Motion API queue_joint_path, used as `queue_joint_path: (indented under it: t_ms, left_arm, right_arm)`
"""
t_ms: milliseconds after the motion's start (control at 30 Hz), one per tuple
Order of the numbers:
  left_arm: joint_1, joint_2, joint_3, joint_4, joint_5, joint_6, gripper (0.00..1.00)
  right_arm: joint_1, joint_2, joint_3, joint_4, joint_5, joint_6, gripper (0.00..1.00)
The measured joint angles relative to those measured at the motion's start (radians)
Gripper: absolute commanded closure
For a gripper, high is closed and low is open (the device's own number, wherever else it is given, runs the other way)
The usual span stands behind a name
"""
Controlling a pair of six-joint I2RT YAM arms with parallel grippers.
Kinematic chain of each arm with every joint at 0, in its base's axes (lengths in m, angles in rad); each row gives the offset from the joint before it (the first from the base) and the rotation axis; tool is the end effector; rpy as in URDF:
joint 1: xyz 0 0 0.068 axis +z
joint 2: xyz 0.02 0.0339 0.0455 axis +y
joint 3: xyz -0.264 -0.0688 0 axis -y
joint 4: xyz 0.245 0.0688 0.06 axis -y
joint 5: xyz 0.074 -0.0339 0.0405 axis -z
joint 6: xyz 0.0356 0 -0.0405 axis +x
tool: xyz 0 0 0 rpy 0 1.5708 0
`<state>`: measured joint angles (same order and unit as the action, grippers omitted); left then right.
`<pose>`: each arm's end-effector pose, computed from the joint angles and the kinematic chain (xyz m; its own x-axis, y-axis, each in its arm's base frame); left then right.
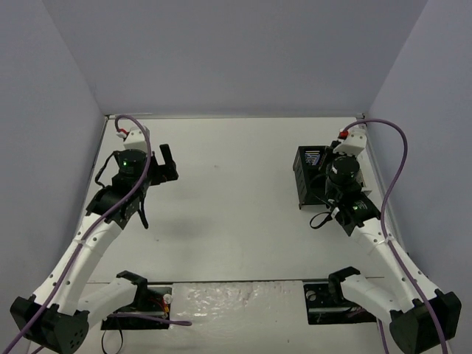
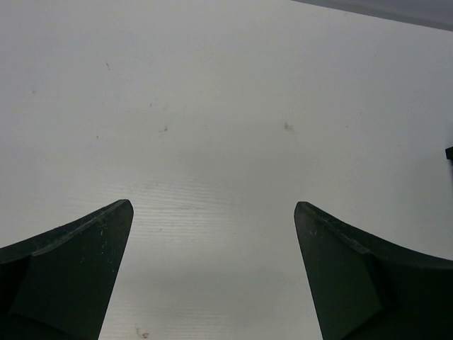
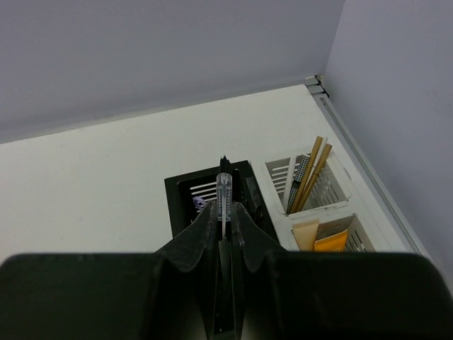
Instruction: Organize the makeup
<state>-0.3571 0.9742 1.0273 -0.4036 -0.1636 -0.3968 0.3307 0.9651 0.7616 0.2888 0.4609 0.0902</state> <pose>0.2041 -0.0699 0.3673 -0.3746 -0.2672 -0.8878 0.0616 0.9483 -0.3114 0.2201 0.0588 0.3488 0.0918 0.1168 -0.9889 0.1205 0.9845 0.1275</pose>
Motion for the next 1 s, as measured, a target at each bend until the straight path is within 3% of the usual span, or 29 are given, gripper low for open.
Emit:
queue_joint_path:
  t_ms: [267, 333, 433, 567, 767, 833, 1000]
  left_arm:
    - [0.006, -0.045, -0.029, -0.017, 0.007, 0.026, 0.03]
    - [0.010, -0.048, -0.030, -0.018, 0.010, 0.027, 0.03]
    - [0.015, -0.049, -0.030, -0.018, 0.016, 0.027, 0.03]
    - [0.017, -0.052, -0.031, -0.018, 0.025, 0.027, 0.03]
    - [0.017, -0.067, -0.031, -0.019, 0.029, 0.027, 0.03]
    - [0.017, -0.075, -0.031, -0.020, 0.029, 0.027, 0.03]
    - [0.018, -0.096, -0.015, -0.054, 0.028, 0.035, 0.03]
  right_arm:
    - [-0.033, 0.072, -0.079, 0.091, -0.020, 0.007, 0.99]
    - [-0.047, 0.091, -0.088, 0.103, -0.035, 0.016, 0.90]
    - [-0.062, 0.107, -0.096, 0.109, -0.063, 0.031, 0.66]
    - [-0.070, 0.110, -0.098, 0.100, -0.092, 0.050, 0.44]
    - [-0.070, 0.062, -0.090, 0.007, -0.103, 0.068, 0.07]
    - [-0.070, 0.022, -0.062, -0.055, -0.102, 0.070, 0.00]
    - [-0.070, -0.095, 0.070, -0.202, -0.097, 0.071, 0.00]
